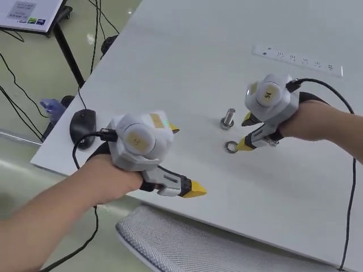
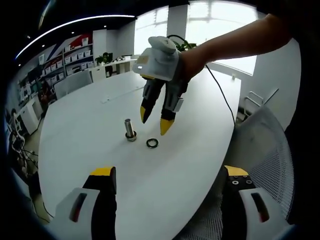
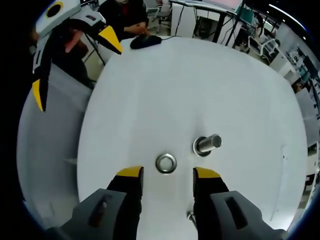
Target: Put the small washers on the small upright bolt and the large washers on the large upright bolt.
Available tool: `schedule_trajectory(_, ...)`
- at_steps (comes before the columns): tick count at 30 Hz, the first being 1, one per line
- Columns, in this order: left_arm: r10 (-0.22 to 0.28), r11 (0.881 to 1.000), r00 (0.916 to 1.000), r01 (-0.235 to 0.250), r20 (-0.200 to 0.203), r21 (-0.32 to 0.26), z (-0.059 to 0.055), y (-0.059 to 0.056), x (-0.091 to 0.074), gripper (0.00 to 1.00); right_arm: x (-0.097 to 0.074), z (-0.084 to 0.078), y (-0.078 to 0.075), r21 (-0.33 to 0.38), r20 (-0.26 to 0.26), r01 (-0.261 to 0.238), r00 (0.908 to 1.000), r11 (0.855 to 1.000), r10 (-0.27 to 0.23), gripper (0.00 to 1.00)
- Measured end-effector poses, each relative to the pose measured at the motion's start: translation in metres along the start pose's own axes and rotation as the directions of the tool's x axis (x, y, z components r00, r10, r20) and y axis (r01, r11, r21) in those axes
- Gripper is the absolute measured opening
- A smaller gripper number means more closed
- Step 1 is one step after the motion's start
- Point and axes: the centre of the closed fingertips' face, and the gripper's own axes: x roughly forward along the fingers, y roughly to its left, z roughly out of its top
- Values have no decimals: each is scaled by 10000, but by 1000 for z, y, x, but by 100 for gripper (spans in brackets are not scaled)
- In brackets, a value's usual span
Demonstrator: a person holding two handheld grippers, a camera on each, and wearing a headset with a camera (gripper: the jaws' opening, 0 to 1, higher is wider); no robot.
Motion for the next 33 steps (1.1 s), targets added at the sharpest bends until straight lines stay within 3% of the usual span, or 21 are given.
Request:
schedule_trajectory(12,-22,10000,10000,22,-51,-74,-5,-2,0,87,17,-3,7,-70,-394,-143,9991,9999,140,40)
schedule_trajectory(33,-63,9999,9999,62,-123,-103,-11,-2,-1,86,33,-7,4,-79,-770,-12,9970,10000,6,39)
